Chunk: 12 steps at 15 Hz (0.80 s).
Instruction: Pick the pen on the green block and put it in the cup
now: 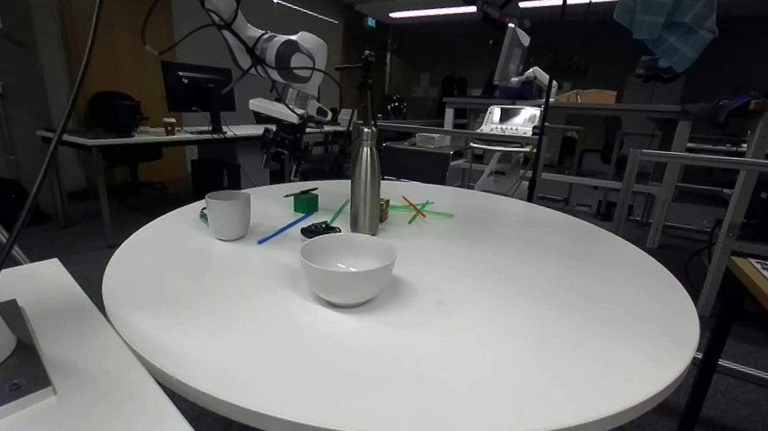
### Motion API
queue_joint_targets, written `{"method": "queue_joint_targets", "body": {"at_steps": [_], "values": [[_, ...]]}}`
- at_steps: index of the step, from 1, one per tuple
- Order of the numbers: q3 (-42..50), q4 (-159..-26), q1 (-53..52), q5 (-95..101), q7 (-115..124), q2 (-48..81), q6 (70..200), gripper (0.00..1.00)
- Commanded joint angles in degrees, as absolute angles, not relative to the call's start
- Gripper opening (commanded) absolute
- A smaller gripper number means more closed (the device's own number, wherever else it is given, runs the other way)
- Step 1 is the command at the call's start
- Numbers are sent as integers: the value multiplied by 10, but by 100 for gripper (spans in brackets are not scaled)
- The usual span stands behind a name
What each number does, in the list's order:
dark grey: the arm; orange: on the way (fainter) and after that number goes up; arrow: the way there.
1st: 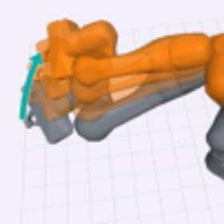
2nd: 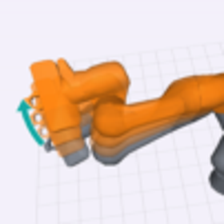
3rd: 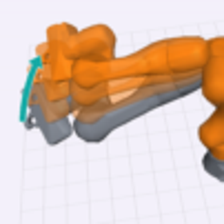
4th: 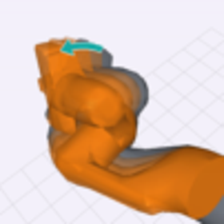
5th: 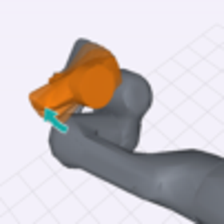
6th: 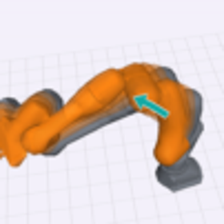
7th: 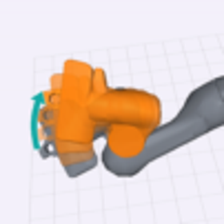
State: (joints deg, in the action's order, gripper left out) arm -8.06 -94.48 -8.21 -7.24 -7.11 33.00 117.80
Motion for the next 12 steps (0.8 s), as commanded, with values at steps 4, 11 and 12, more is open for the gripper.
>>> {"method": "queue_joint_targets", "body": {"at_steps": [4, 11, 12], "values": [[-71, -904, -103, -38, -31, 365, 1173, 100], [-67, -876, -120, 2, -7, 391, 1167, 100], [-68, -872, -120, 3, -9, 394, 1165, 100]]}}
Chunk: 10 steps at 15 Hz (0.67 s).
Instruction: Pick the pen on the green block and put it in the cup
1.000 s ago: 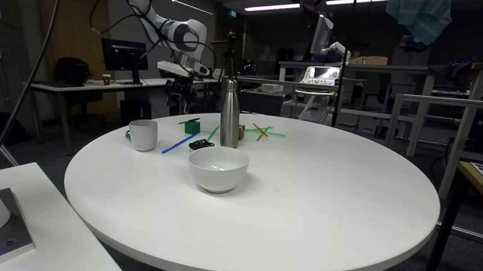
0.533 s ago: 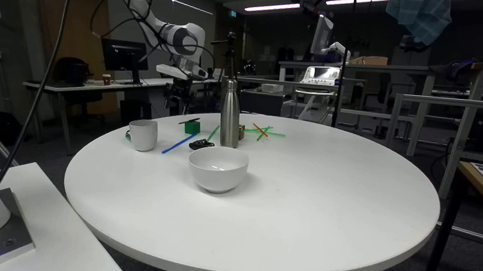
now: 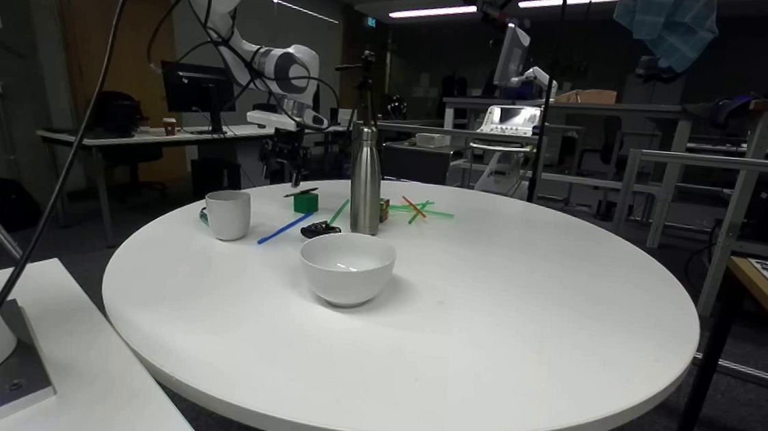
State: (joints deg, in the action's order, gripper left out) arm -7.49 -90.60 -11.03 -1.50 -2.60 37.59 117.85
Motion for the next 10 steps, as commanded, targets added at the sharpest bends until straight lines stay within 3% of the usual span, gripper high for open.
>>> {"method": "queue_joint_targets", "body": {"at_steps": [1, 10], "values": [[-68, -870, -121, 3, -9, 396, 1166, 100], [-68, -874, -115, -5, -11, 390, 1195, 100]]}}
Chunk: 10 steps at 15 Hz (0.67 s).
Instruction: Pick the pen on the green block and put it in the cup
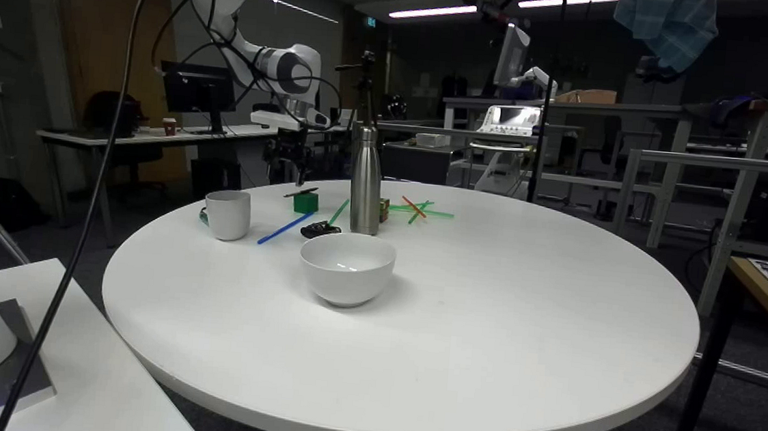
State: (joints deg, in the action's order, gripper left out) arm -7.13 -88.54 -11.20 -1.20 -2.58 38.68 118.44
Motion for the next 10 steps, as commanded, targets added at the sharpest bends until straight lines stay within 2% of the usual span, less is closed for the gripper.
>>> {"method": "queue_joint_targets", "body": {"at_steps": [1, 10], "values": [[-68, -874, -115, -5, -11, 391, 1201, 100], [-73, -884, -109, -10, -24, 392, 1204, 100]]}}
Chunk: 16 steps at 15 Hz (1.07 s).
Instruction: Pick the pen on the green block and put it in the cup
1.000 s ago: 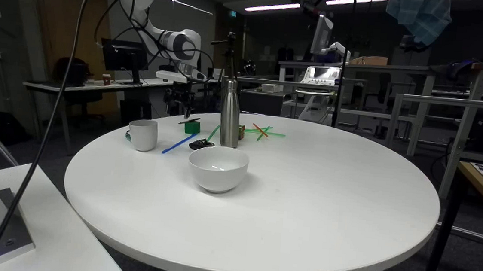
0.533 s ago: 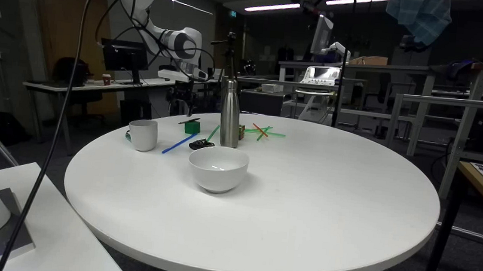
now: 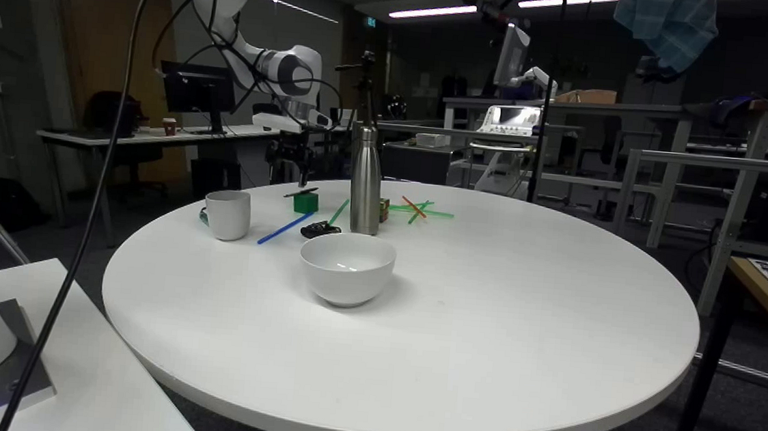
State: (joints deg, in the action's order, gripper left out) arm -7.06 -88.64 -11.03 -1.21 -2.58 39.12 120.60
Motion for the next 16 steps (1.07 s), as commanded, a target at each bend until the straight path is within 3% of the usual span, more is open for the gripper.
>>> {"method": "queue_joint_targets", "body": {"at_steps": [1, 16], "values": [[-73, -884, -109, -10, -24, 394, 1204, 100], [-77, -873, -113, -9, -26, 419, 1209, 100]]}}
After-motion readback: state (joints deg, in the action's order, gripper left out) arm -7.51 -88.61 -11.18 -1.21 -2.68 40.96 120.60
